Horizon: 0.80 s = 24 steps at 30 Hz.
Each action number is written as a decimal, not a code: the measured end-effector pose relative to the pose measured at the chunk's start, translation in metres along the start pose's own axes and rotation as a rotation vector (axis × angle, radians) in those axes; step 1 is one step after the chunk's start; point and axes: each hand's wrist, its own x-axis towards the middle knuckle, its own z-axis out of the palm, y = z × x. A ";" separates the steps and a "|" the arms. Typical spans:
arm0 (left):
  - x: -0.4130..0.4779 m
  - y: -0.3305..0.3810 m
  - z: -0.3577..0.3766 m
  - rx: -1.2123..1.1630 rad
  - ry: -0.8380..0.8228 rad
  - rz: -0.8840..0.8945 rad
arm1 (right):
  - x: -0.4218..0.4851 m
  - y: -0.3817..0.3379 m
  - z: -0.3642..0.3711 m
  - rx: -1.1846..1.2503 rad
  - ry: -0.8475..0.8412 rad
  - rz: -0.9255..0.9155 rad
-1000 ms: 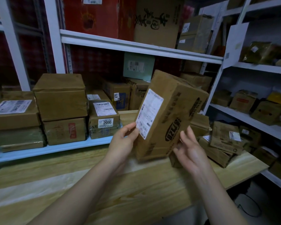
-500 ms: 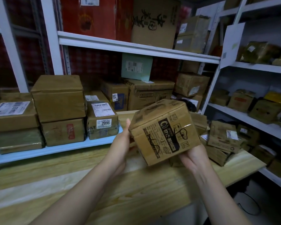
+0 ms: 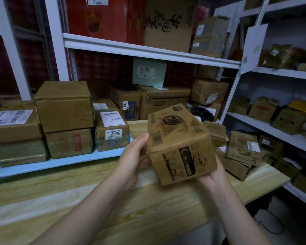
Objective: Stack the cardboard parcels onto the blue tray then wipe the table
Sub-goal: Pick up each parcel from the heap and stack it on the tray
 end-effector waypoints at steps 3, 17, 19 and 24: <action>0.002 0.002 -0.003 0.015 -0.005 0.040 | -0.001 0.002 0.000 -0.005 -0.032 0.073; 0.008 -0.004 -0.009 0.058 0.137 0.096 | -0.009 0.004 0.012 -0.243 -0.202 0.003; 0.010 -0.005 -0.008 0.021 0.128 0.087 | -0.013 0.005 0.019 -0.315 -0.190 0.011; 0.003 0.000 -0.007 -0.044 0.101 -0.058 | -0.011 0.013 0.027 -0.416 -0.137 0.212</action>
